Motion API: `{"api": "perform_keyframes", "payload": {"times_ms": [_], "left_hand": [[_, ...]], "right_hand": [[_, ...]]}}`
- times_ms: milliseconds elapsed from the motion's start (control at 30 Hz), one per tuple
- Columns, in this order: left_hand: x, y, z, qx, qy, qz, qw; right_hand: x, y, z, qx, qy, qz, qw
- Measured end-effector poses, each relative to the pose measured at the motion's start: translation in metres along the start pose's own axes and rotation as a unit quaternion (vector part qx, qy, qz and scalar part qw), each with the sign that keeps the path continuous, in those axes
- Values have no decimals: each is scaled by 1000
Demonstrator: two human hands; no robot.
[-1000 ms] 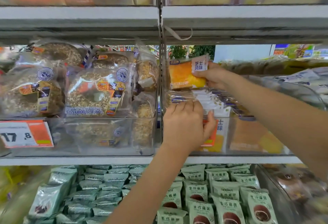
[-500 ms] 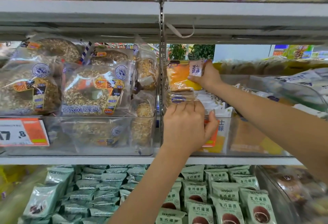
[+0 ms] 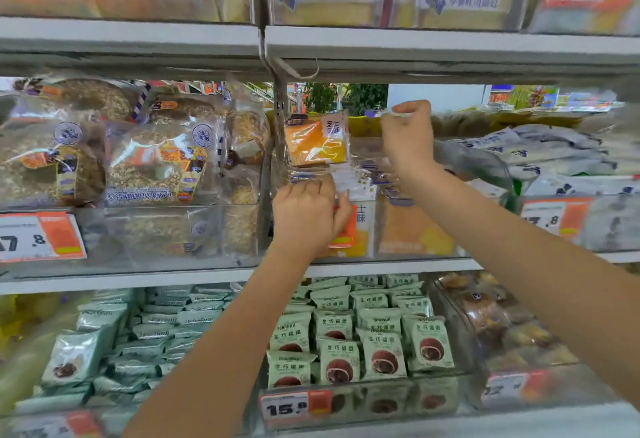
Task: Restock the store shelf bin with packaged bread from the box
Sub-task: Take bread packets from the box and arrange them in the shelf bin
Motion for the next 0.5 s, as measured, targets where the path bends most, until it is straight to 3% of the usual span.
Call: {"api": "perform_keyframes", "payload": {"times_ms": [67, 233, 400, 500], "left_hand": [[-2, 1, -1, 36, 23, 10, 999], [-62, -5, 0, 79, 95, -28, 992], [-178, -20, -7, 39, 112, 12, 993], [-249, -21, -10, 15, 108, 66, 992]], "right_hand": [[-30, -33, 13, 48, -28, -39, 998], [-113, -81, -3, 61, -56, 5, 997], [-216, -105, -60, 28, -3, 25, 999], [-283, -110, -94, -11, 32, 81, 996]]}}
Point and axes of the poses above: each hand's wrist, its own x-axis towards the middle knuckle, its own y-axis out of the palm, z = x × y, the point moved 6 cm from there along x, towards the middle knuckle, and after that the axes turned 11 degrees about -y, right-handed, at the moved point
